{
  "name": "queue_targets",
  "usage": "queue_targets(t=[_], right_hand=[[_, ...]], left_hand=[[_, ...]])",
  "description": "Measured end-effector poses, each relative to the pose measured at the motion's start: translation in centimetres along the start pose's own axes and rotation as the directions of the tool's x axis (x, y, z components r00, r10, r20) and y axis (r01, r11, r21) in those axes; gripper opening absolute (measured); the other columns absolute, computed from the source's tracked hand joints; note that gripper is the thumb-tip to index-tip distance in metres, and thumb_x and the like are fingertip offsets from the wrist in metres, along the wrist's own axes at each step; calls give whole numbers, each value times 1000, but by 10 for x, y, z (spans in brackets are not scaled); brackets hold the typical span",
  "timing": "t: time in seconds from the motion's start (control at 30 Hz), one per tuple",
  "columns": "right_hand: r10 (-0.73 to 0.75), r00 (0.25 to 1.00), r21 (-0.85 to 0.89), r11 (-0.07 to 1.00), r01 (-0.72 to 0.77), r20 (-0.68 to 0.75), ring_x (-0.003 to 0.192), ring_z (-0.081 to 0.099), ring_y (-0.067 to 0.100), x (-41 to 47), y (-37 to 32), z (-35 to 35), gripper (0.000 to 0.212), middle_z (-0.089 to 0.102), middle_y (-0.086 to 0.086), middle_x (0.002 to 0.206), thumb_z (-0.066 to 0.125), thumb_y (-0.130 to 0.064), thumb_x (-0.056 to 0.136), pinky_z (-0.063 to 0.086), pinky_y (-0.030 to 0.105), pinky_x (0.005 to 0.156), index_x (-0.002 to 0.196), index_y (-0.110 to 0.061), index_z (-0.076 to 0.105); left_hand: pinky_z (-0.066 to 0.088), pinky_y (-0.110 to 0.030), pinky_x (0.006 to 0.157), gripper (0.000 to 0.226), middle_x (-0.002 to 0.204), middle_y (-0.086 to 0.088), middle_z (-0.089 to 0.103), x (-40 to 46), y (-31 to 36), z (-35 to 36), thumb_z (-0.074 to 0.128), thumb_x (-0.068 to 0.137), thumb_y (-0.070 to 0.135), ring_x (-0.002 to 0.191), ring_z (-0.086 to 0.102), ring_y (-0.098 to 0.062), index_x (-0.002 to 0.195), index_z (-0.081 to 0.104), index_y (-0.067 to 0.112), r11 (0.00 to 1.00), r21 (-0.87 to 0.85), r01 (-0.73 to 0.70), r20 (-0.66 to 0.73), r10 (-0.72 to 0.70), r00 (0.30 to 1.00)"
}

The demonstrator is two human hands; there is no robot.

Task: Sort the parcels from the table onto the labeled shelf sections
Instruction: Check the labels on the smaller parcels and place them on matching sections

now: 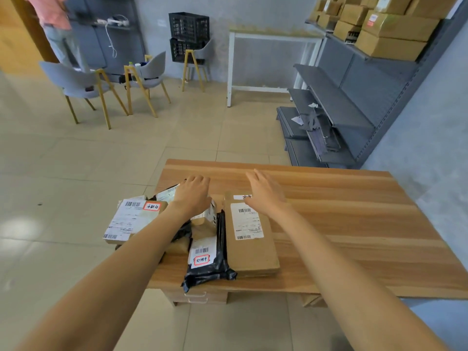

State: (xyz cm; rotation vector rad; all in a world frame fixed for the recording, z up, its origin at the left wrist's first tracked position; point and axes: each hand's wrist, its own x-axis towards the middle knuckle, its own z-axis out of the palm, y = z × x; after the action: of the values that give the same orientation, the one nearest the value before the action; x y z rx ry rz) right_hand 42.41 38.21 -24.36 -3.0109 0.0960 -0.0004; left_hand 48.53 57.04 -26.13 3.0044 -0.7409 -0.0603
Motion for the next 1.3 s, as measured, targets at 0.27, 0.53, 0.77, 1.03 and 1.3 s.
queue_targets(t=[0.27, 0.53, 0.77, 1.03, 1.3], right_hand=[[-57, 996, 47, 997, 54, 72, 141, 28, 30, 29, 15, 24, 71, 28, 11, 155, 62, -24, 88, 29, 42, 112, 149, -13, 27], [-56, 987, 61, 997, 47, 148, 141, 29, 29, 45, 12, 43, 72, 26, 8, 156, 62, -26, 87, 34, 48, 109, 149, -18, 26], [-56, 976, 82, 996, 40, 209, 147, 18, 28, 54, 7, 59, 76, 15, 10, 161, 60, -26, 91, 20, 42, 117, 154, -16, 19], [-43, 973, 72, 997, 27, 225, 148, 16, 25, 69, 1, 69, 76, 14, 8, 161, 59, -28, 92, 21, 42, 116, 154, -17, 16], [-50, 960, 108, 994, 21, 275, 147, 16, 26, 75, -1, 85, 71, 14, 9, 161, 55, -32, 93, 24, 40, 114, 153, -16, 20]], left_hand=[[42, -37, 99, 49, 135, -10, 50, 17, -1, 22, 55, 93, 27, 127, 42, -29, 136, 42, 7, 996, -24, 82, 70, -80, 994], [45, -38, 92, 54, 138, -10, 46, 22, -8, 42, 55, 94, 28, 127, 42, -29, 141, 37, 8, 979, -94, 181, 134, -168, 977], [44, -41, 96, 58, 137, -11, 48, 30, -14, 66, 55, 92, 30, 128, 42, -30, 144, 35, 10, 939, -212, 270, 199, -229, 953], [43, -43, 99, 83, 138, -20, 44, 55, -21, 86, 61, 86, 52, 125, 46, -35, 144, 30, 0, 755, -374, 539, 370, -411, 833], [34, -39, 105, 99, 142, -24, 35, 65, -7, 103, 66, 80, 59, 133, 32, -37, 143, 24, -5, 733, -291, 615, 378, -502, 778]])
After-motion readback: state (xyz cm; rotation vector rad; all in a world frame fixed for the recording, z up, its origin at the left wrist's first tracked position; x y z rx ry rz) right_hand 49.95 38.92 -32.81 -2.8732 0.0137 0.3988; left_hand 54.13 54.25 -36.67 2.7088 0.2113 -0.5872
